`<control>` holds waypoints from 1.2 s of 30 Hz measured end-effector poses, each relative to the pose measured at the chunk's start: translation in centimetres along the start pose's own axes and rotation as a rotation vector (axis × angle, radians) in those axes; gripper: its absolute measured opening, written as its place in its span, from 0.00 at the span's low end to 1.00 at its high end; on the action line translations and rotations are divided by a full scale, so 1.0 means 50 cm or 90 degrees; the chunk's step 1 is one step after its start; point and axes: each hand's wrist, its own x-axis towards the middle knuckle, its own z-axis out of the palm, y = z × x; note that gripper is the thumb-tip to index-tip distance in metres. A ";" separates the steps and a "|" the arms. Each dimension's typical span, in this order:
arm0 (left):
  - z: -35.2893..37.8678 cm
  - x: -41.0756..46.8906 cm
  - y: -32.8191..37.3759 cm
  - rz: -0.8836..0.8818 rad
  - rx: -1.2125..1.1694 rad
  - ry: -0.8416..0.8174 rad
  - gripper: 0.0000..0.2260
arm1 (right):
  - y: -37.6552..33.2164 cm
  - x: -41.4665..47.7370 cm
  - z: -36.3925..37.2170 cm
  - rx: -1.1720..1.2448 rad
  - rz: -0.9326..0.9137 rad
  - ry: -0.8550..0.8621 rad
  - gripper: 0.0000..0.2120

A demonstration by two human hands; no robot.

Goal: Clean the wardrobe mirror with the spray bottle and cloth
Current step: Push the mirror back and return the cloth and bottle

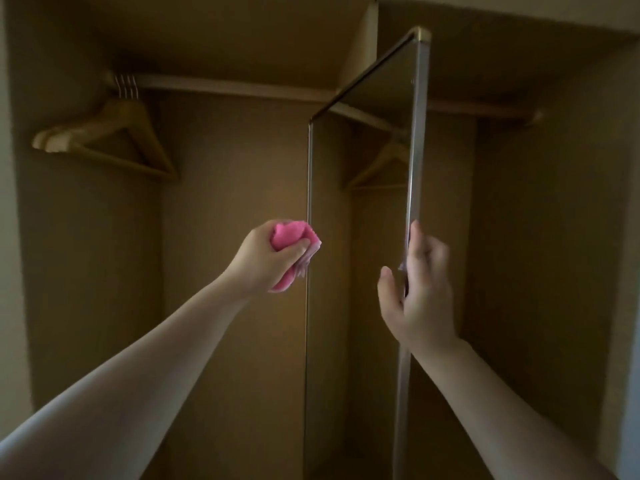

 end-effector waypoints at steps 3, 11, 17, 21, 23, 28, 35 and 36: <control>-0.011 -0.006 -0.002 0.024 0.008 0.004 0.12 | -0.019 -0.005 0.012 -0.050 -0.017 -0.015 0.30; -0.031 -0.009 -0.035 -0.021 -0.017 0.038 0.13 | -0.058 -0.007 0.035 -0.169 -0.059 -0.068 0.31; -0.051 -0.007 -0.071 -0.045 -0.010 0.029 0.08 | -0.065 -0.006 0.043 -0.279 -0.091 -0.118 0.36; -0.055 -0.003 -0.094 -0.056 -0.014 0.030 0.07 | -0.066 -0.006 0.057 -0.268 -0.098 -0.139 0.37; -0.057 -0.001 -0.108 -0.063 -0.022 0.027 0.07 | -0.062 -0.006 0.064 -0.267 -0.098 -0.139 0.38; -0.067 0.005 -0.142 -0.072 -0.027 0.015 0.06 | -0.037 -0.004 0.105 -0.284 -0.081 -0.151 0.38; -0.071 0.018 -0.183 -0.100 -0.022 0.029 0.05 | 0.019 0.003 0.190 -0.319 -0.064 -0.178 0.39; -0.072 0.020 -0.188 -0.105 -0.022 0.031 0.04 | 0.026 0.004 0.202 -0.321 -0.061 -0.180 0.39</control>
